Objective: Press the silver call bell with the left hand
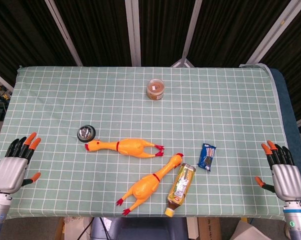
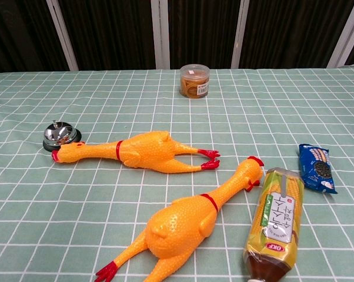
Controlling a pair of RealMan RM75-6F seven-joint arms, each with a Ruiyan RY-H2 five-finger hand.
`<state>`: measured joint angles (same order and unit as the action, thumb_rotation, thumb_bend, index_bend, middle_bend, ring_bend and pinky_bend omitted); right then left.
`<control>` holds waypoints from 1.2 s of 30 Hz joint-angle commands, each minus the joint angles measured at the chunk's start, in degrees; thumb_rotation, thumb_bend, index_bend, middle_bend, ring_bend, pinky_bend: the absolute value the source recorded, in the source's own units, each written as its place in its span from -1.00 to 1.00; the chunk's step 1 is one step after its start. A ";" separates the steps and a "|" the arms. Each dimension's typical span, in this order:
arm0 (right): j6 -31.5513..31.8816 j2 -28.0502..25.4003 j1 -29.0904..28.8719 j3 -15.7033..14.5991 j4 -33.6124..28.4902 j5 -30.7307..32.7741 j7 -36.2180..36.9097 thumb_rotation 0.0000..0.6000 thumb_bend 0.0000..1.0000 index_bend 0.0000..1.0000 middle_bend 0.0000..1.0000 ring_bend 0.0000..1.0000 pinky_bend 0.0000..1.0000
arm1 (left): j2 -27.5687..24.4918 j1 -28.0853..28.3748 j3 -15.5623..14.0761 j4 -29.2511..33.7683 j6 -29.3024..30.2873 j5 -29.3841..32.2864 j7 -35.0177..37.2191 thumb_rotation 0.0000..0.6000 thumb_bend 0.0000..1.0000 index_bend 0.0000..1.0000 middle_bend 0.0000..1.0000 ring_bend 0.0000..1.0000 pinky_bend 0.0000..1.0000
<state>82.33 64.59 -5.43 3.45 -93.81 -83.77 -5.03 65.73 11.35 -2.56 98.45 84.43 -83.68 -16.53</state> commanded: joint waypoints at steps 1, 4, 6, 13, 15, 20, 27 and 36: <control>-0.18 0.00 0.01 -0.01 -0.01 0.22 0.10 1.00 -0.50 -1.00 -1.00 -1.00 -1.00 | 0.06 -0.05 0.06 -0.05 -0.29 -0.06 -0.02 1.00 -0.69 -1.00 -1.00 -1.00 -1.00; -0.24 -0.06 -0.05 0.06 -0.12 0.25 0.11 1.00 -0.50 -1.00 -1.00 -1.00 -1.00 | 0.13 -0.02 0.14 -0.35 -0.97 0.16 -0.07 1.00 -0.69 -1.00 -1.00 -1.00 -1.00; -0.32 -0.03 -0.05 0.05 -0.17 0.30 0.07 1.00 -0.50 -1.00 -1.00 -1.00 -1.00 | 0.21 0.12 0.37 -0.48 -1.45 0.40 0.05 1.00 -0.69 -1.00 -1.00 -1.00 -1.00; 0.00 -0.07 0.15 -0.03 -0.48 0.22 -0.25 1.00 -0.50 -1.00 -1.00 -1.00 -1.00 | 0.47 2.05 2.15 -0.69 -4.64 1.68 0.13 1.00 -0.17 -1.00 -1.00 -1.00 -1.00; 0.05 0.00 0.16 -0.03 -0.45 0.15 -0.39 1.00 -0.50 -1.00 -1.00 -1.00 -1.00 | 0.63 3.40 2.99 -0.63 -6.47 1.98 -0.07 1.00 0.04 -1.00 -1.00 -1.00 -1.00; -0.32 0.14 0.03 -0.05 -0.40 0.31 -0.70 1.00 -0.50 -1.00 -1.00 -1.00 -1.00 | 3.46 8.72 5.95 -3.79 -13.04 4.08 -4.67 1.00 0.15 -1.00 -1.00 -1.00 -1.00; -0.52 -0.05 -0.03 -0.02 -0.49 0.35 -0.35 1.00 -0.50 -1.00 -1.00 -1.00 -1.00 | 10.02 15.63 9.71 -8.39 -22.30 12.31 -11.61 1.00 0.15 -1.00 -1.00 -1.00 -1.00; -0.77 -0.40 -0.04 0.01 -0.66 0.48 0.62 1.00 -0.50 -1.00 -1.00 -1.00 -1.00 | 15.98 20.06 10.72 -11.26 -25.85 19.77 -19.55 1.00 0.25 -1.00 -1.00 -1.00 -1.00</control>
<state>81.58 64.20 -5.47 3.47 -94.46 -83.29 -4.42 80.87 30.69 8.05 87.84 59.24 -64.88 -35.15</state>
